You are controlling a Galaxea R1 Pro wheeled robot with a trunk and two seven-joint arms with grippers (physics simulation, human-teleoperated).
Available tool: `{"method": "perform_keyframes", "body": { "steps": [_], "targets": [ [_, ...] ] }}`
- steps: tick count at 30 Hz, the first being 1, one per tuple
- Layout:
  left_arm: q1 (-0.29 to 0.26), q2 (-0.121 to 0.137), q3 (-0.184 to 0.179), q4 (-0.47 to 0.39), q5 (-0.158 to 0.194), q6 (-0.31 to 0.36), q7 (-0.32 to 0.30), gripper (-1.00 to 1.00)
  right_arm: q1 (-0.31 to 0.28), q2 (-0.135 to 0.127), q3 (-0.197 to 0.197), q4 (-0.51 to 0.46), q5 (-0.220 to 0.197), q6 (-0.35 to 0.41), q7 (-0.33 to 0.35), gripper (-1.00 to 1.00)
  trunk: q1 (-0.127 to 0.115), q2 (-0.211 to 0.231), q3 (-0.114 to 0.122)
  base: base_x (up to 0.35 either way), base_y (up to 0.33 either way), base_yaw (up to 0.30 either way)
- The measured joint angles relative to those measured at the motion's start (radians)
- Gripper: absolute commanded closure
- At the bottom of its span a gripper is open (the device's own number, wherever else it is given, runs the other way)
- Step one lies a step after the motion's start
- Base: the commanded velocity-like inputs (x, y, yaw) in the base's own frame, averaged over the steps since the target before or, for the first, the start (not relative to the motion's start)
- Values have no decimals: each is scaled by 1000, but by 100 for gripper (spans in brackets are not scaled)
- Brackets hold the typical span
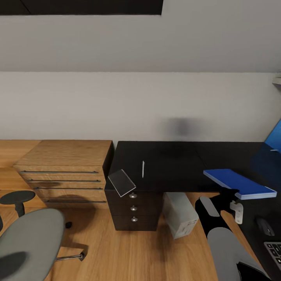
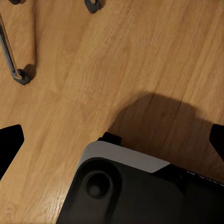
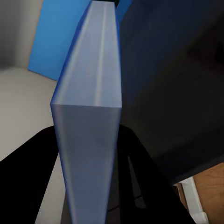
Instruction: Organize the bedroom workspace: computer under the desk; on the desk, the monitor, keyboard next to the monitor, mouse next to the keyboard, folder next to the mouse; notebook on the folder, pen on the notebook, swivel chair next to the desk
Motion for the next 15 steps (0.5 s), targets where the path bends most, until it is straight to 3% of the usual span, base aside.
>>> {"method": "perform_keyframes", "body": {
  "steps": [12,15],
  "targets": [
    [0,0,0,0,0,0,0,-100,0,1,-2,0,5,1,10,100,0,0,0,0,0,0],
    [0,-6,0,0,0,0,0,-100,1,1,-2,-1,13,3,50,100,0,0,0,100,0,0]
  ]
}}
